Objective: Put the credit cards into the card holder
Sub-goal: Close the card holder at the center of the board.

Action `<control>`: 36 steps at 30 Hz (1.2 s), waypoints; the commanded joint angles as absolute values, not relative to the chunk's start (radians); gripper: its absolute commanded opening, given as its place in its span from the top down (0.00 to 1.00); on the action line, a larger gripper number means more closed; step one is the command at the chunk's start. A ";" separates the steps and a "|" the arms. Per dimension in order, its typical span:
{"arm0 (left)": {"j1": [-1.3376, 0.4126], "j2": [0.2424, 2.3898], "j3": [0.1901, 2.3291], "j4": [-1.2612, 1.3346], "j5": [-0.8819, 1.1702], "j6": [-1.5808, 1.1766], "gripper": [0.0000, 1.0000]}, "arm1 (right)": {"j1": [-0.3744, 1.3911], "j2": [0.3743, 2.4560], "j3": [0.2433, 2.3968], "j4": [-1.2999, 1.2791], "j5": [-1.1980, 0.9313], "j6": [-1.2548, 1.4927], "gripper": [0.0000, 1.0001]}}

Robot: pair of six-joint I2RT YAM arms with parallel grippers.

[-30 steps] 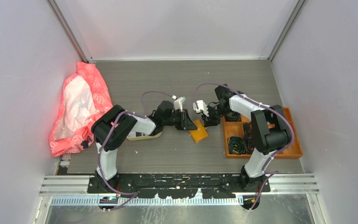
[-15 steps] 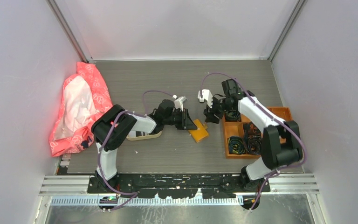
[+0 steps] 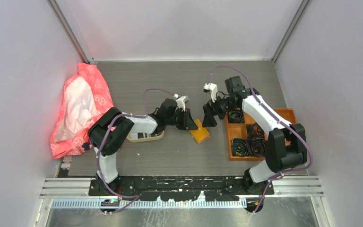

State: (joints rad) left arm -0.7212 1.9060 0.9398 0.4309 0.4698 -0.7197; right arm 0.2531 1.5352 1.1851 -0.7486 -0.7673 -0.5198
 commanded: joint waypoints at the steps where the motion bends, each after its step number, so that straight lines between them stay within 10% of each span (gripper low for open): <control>1: -0.716 1.786 0.955 0.420 0.405 -0.641 0.82 | 0.256 1.453 1.083 -0.635 -0.644 -0.387 0.01; 23: -0.608 1.838 1.017 0.335 0.593 -0.543 0.60 | 0.296 1.505 1.086 -0.587 -0.538 -0.349 0.01; 36: -0.655 1.980 1.170 0.083 0.500 -0.440 0.56 | 0.321 1.604 1.125 -0.649 -0.527 -0.367 0.26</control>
State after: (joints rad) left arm -0.6418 1.9533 1.1072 0.2119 0.5503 -0.5121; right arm 0.3134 1.6115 1.0737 -0.6373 -0.5377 -0.3622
